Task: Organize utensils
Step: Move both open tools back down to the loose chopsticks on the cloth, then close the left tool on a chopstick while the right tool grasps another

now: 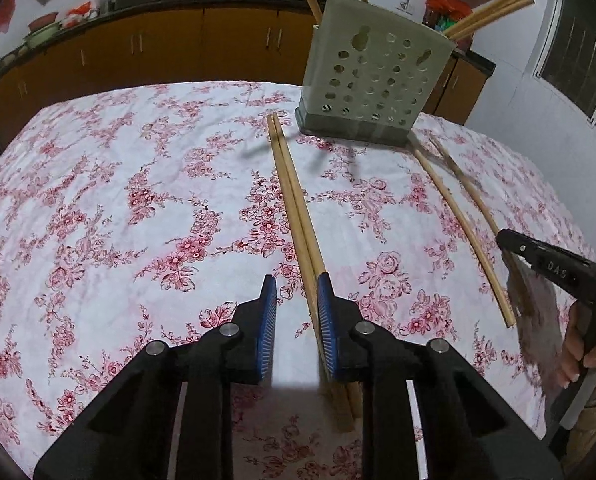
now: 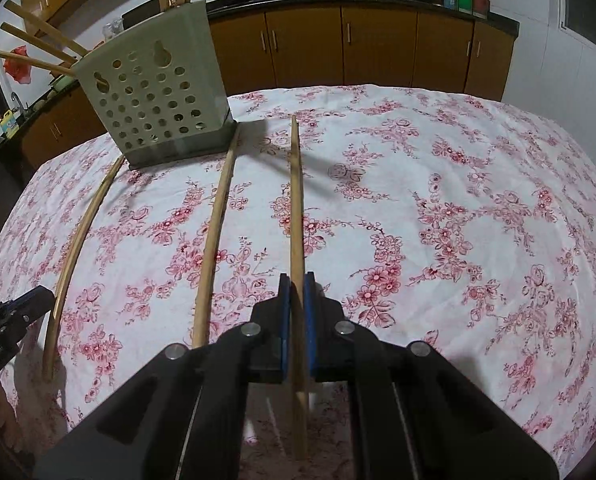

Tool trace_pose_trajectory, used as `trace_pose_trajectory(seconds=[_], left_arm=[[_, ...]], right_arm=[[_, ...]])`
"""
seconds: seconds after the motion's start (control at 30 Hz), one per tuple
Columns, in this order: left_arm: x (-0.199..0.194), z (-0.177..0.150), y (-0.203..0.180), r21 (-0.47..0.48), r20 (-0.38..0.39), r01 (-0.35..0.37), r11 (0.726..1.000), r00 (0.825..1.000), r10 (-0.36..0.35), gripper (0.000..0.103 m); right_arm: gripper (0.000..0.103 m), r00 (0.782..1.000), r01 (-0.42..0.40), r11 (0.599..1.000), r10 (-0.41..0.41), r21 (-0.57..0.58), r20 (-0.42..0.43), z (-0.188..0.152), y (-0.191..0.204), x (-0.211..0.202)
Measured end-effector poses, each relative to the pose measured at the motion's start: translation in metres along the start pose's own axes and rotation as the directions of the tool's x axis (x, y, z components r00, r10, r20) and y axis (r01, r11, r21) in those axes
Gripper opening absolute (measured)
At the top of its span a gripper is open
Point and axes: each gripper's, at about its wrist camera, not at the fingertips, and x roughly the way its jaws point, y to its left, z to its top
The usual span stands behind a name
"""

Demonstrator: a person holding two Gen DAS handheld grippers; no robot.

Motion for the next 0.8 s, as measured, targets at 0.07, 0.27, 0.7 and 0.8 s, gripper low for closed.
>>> trace_pose_trajectory(seconds=[0.07,0.27,0.7,0.8], left_arm=[[0.001,0.0,0.0,0.002,-0.002,-0.008,1.0,1.0,0.008,0.022],[0.007,0.007,0.0,-0.008,-0.006,-0.041,0.999,0.999,0.041,0.022],[0.01,0.017,0.03,-0.042,0.009,-0.125,0.991,0.992,0.125,0.008],[0.008,0.017,0.038,-0.054,0.015,-0.133,0.99,0.991,0.134,0.008]], right_arm=[[0.008,1.0,0.008,1.0,-0.008,-0.001,0.002,0.0,0.0,0.0],[0.01,1.0,0.004,1.0,-0.004,-0.009,0.003,-0.002,0.001,-0.002],[0.009,0.999,0.021,0.998,-0.019,-0.061,0.036,-0.003,0.013,0.0],[0.009,0.999,0.033,0.999,-0.031,-0.036,0.043,-0.002,0.005,0.001]])
